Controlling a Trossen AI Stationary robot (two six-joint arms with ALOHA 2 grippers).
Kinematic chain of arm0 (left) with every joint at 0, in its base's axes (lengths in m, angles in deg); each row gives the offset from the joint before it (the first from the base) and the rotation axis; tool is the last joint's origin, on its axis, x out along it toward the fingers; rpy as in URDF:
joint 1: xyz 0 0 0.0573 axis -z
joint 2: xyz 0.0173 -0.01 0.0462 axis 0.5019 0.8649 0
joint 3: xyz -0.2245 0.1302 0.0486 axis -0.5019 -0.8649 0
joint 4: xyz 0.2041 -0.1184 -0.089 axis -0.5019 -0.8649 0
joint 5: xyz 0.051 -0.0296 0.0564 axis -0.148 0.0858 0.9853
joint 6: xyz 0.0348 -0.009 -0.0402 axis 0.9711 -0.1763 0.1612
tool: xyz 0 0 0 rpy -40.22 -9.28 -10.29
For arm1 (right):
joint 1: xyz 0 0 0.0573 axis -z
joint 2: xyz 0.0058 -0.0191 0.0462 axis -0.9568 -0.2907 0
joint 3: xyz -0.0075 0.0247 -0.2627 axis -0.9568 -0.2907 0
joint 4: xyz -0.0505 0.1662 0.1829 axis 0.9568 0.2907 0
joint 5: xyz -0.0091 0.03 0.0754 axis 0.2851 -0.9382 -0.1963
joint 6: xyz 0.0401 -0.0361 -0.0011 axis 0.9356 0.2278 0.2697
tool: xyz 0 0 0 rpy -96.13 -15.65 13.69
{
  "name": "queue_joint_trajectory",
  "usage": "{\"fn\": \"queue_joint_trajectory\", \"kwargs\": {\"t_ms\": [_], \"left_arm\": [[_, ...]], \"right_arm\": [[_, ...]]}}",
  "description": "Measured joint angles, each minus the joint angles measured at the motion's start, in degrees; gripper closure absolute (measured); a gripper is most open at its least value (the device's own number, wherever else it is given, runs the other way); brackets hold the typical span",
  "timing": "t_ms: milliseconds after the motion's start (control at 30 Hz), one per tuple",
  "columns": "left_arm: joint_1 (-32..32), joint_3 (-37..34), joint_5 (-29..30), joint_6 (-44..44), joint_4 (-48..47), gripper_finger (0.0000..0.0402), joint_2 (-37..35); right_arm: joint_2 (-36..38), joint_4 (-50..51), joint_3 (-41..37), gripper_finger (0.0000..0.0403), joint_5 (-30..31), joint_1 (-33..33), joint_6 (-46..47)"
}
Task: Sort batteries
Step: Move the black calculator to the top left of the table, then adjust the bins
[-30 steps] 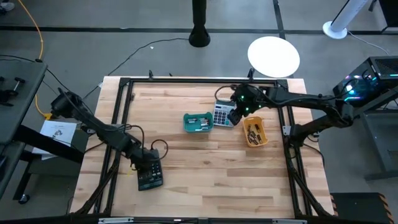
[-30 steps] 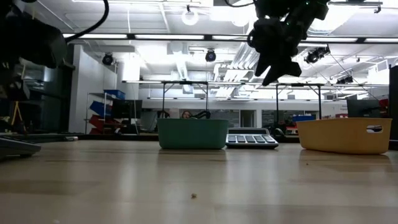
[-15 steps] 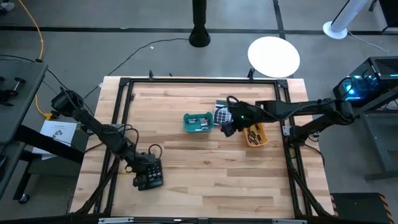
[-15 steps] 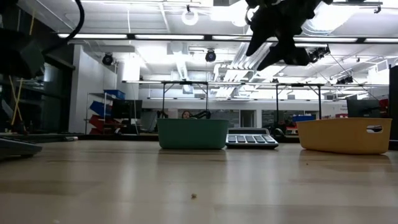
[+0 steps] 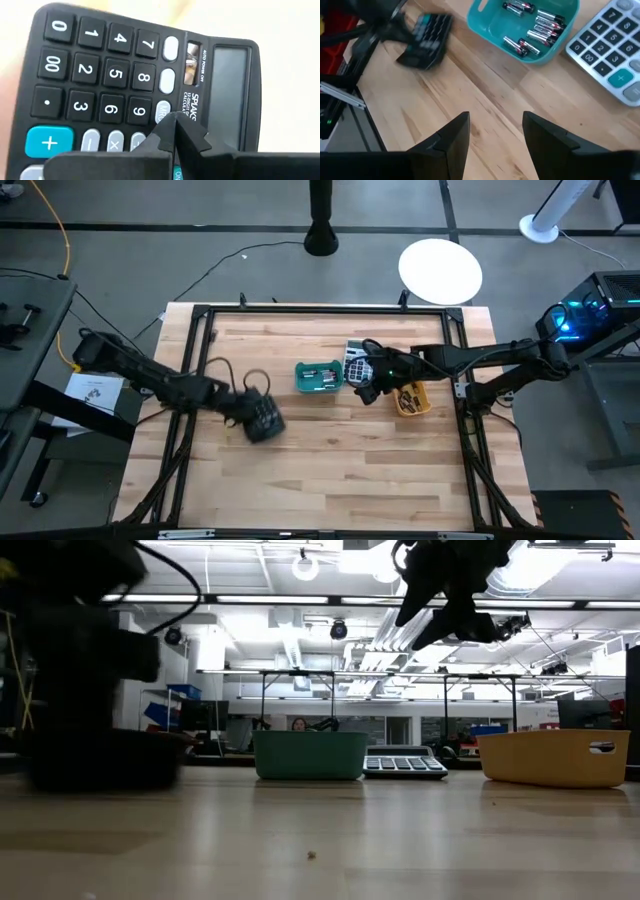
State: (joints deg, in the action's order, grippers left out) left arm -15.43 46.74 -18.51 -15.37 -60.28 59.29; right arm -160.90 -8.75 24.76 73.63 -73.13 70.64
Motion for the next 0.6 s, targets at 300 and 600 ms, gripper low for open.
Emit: {"fn": "queue_joint_trajectory", "kwargs": {"t_ms": [300, 600], "left_arm": [[-23.25, 0.54, 15.55, 3.26, -0.12, 0.0401, -0.22], [-48.54, 4.20, 18.56, 15.64, 6.16, 0.0401, -0.15]], "right_arm": [[0.00, 0.16, 0.00, 0.0226, 0.02, 0.41, -5.77], [0.00, 0.73, 0.02, 0.0226, 1.64, 0.41, -9.67]]}}
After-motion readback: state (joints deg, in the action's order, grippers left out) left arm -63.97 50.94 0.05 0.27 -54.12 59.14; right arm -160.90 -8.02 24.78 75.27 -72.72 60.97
